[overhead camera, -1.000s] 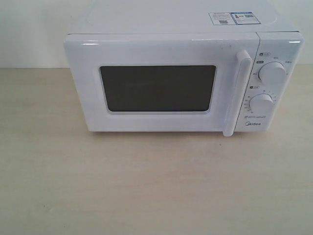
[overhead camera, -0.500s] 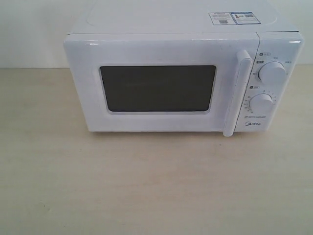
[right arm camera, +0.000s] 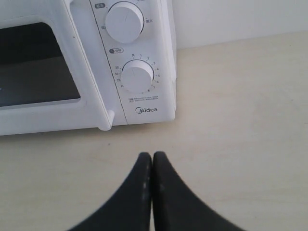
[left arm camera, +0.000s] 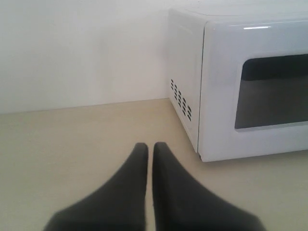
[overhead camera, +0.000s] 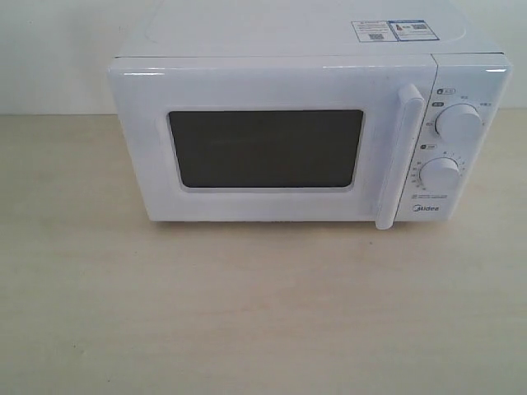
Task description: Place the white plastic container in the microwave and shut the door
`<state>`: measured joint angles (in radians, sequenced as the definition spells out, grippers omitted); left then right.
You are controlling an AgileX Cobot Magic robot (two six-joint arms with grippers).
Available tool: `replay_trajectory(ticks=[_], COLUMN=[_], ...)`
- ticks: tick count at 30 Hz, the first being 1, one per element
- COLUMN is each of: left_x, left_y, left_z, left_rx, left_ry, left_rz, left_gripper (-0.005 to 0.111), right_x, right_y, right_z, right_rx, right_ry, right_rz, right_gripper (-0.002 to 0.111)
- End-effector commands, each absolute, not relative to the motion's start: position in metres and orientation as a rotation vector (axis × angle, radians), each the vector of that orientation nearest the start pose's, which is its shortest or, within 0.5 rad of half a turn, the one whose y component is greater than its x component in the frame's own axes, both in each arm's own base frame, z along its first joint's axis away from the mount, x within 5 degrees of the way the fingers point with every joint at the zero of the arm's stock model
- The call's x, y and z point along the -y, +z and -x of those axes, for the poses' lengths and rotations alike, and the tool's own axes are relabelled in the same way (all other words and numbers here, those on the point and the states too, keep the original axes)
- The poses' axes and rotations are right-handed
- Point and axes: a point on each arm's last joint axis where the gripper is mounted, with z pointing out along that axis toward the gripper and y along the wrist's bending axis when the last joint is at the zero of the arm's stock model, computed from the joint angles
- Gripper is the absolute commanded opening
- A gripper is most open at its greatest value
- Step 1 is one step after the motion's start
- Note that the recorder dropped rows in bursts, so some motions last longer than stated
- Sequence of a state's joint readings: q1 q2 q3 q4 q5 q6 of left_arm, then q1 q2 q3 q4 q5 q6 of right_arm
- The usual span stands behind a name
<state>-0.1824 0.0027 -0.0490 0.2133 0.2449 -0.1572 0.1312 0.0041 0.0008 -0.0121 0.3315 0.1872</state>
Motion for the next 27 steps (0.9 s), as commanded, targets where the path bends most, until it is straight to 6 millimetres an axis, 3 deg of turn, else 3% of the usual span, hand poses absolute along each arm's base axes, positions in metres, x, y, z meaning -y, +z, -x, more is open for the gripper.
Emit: replay_trajectory(ticks=[1, 5, 27], left_x=[0.0060, 0.0049, 0.0044], left_y=[0.1933, 0.1878, 0.1851], left_z=[-0.0554, -0.0546, -0.0541], left_rx=[-1.702, -1.768, -1.798], left_ry=[-0.127, -0.199, -0.195], left_rz=[-0.085, 0.023, 0.031], left_gripper=[0.004, 0.004, 0.004], right_x=[-0.0065, -0.0065, -0.0065], right_y=[0.1841, 0.1841, 0.1841], right_z=[-0.0536, -0.0536, -0.0536], right_rx=[-1.810, -1.810, -1.810], right_ry=[0.210, 0.210, 0.210], right_rz=[-0.043, -0.043, -0.043], right_gripper=[0.000, 0.000, 0.000])
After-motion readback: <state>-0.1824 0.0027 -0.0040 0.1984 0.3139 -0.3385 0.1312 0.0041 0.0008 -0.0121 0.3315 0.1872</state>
